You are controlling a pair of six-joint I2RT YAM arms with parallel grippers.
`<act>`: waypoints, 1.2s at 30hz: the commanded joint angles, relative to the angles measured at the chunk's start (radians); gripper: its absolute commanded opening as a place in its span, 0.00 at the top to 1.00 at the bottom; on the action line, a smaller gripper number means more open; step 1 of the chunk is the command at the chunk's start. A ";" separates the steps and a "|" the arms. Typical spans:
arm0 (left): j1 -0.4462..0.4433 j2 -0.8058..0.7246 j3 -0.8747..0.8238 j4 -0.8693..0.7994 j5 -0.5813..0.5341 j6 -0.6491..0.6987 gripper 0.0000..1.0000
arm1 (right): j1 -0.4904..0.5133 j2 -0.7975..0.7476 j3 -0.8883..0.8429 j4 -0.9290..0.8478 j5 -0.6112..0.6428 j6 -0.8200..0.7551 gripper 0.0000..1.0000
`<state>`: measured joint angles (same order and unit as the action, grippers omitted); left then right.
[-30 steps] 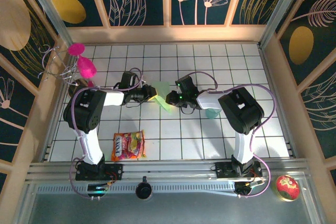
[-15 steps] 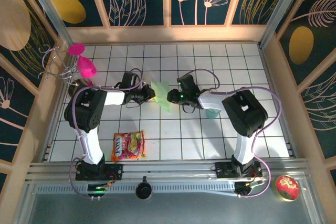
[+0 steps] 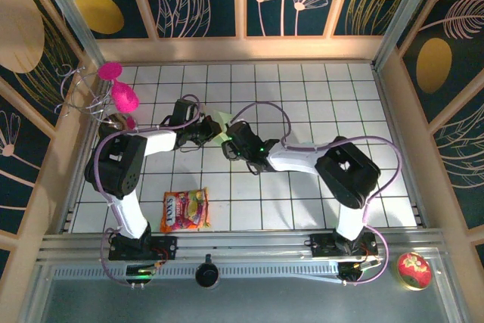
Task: Fold a paper plane with a square sheet of paper (pick it up from the middle)
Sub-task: Fourth fold the wing at the center of the table.
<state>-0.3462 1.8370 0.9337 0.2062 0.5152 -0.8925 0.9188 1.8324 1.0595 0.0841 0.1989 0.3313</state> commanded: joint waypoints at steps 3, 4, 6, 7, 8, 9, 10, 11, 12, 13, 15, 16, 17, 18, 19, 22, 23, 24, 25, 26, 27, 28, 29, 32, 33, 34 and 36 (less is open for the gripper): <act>-0.007 -0.022 0.028 -0.033 -0.004 -0.025 0.95 | 0.015 0.060 0.048 -0.006 0.085 -0.072 0.63; -0.007 -0.023 0.029 -0.031 -0.006 -0.025 0.95 | 0.015 0.065 0.050 -0.002 0.086 -0.075 0.63; -0.007 -0.025 0.028 -0.033 -0.004 -0.029 0.95 | 0.015 0.074 0.054 0.001 0.086 -0.077 0.64; -0.007 -0.025 0.028 -0.033 -0.005 -0.029 0.95 | 0.015 0.078 0.055 0.002 0.086 -0.079 0.64; -0.007 -0.026 0.029 -0.033 -0.005 -0.031 0.95 | 0.015 0.084 0.053 0.004 0.086 -0.079 0.64; -0.007 -0.027 0.030 -0.033 -0.004 -0.033 0.95 | 0.015 0.090 0.053 0.007 0.087 -0.080 0.65; -0.007 -0.027 0.029 -0.031 -0.004 -0.034 0.95 | 0.016 0.095 0.051 0.008 0.088 -0.078 0.65; -0.007 -0.028 0.028 -0.031 -0.003 -0.036 0.95 | 0.017 0.100 0.050 0.010 0.092 -0.075 0.64; -0.007 -0.028 0.028 -0.030 -0.002 -0.037 0.95 | 0.017 0.105 0.051 0.011 0.094 -0.075 0.64; -0.006 -0.027 0.028 -0.031 -0.002 -0.037 0.95 | 0.017 0.109 0.051 0.012 0.097 -0.073 0.64; -0.007 -0.027 0.027 -0.028 0.000 -0.039 0.95 | 0.017 0.118 0.053 0.015 0.107 -0.070 0.63; -0.007 -0.026 0.027 -0.029 0.001 -0.037 0.95 | 0.018 0.120 0.053 0.019 0.111 -0.071 0.63; -0.007 -0.026 0.027 -0.030 0.001 -0.037 0.95 | 0.017 0.124 0.054 0.020 0.116 -0.073 0.63; -0.007 -0.025 0.026 -0.031 0.001 -0.038 0.95 | 0.017 0.126 0.056 0.022 0.118 -0.074 0.63; -0.007 -0.024 0.026 -0.031 0.002 -0.038 0.95 | 0.017 0.129 0.057 0.022 0.120 -0.077 0.63; -0.007 -0.024 0.025 -0.031 0.003 -0.038 0.95 | 0.017 0.134 0.057 0.027 0.121 -0.083 0.63; -0.007 -0.024 0.025 -0.031 0.002 -0.038 0.95 | 0.017 0.132 0.056 0.029 0.119 -0.085 0.64; -0.007 -0.024 0.025 -0.031 0.003 -0.038 0.95 | 0.017 0.132 0.054 0.032 0.121 -0.087 0.65; -0.007 -0.022 0.024 -0.030 0.002 -0.037 0.94 | 0.017 0.131 0.054 0.031 0.119 -0.089 0.65; -0.007 -0.023 0.025 -0.030 0.003 -0.038 0.94 | 0.017 0.130 0.054 0.031 0.121 -0.091 0.66; -0.007 -0.022 0.023 -0.030 0.003 -0.038 0.94 | 0.017 0.129 0.053 0.032 0.120 -0.092 0.68; -0.007 -0.022 0.024 -0.030 0.002 -0.037 0.94 | 0.017 0.129 0.050 0.032 0.123 -0.093 0.69; -0.007 -0.022 0.022 -0.031 0.003 -0.037 0.94 | 0.017 0.129 0.050 0.032 0.121 -0.093 0.70; -0.006 -0.023 0.020 -0.030 0.004 -0.039 0.92 | 0.017 0.130 0.050 0.030 0.121 -0.097 0.75; -0.007 -0.026 0.022 -0.031 0.003 -0.038 0.91 | 0.017 0.131 0.050 0.027 0.123 -0.100 0.76; -0.007 -0.028 0.025 -0.037 0.002 -0.034 0.89 | 0.017 0.130 0.049 0.025 0.122 -0.101 0.78; -0.007 -0.034 0.033 -0.057 -0.007 -0.018 0.84 | 0.017 0.127 0.048 0.021 0.119 -0.107 0.81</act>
<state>-0.3481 1.8366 0.9379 0.1917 0.5140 -0.9211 0.9295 1.9507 1.0897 0.0975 0.2913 0.2382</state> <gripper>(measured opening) 0.148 0.193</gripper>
